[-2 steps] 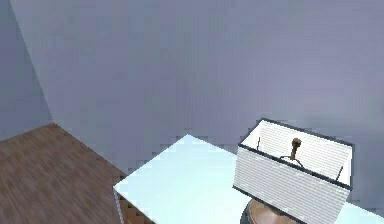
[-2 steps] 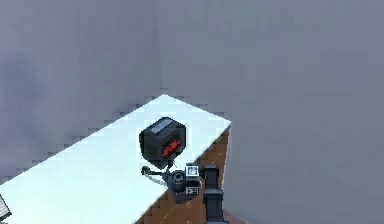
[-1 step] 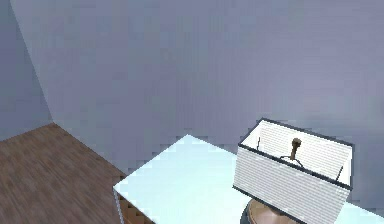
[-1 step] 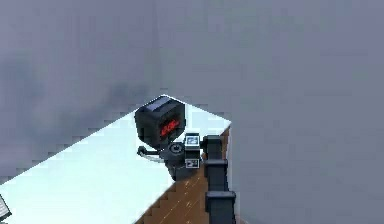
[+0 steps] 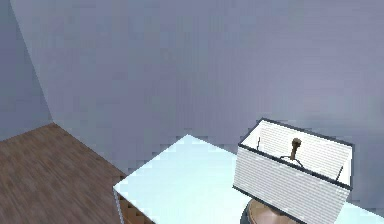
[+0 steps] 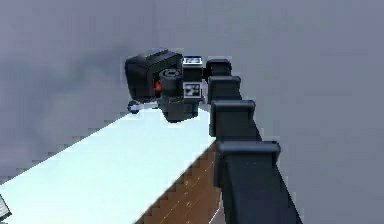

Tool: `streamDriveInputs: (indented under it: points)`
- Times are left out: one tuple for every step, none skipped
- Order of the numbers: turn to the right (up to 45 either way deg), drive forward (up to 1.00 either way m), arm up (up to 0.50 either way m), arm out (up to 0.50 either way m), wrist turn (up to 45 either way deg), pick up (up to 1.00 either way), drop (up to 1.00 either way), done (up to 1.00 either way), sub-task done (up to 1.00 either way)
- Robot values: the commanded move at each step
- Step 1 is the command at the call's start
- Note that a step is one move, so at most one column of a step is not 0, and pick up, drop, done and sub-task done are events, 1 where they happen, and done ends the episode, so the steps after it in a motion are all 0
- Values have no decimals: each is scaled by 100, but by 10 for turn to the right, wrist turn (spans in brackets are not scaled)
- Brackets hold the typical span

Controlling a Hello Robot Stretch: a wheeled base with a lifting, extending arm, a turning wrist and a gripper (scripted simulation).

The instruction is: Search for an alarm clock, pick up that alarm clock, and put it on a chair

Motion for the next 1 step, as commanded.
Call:
streamDriveInputs:
  points:
    - [0,0,0,0,-450,0,0,0,0]
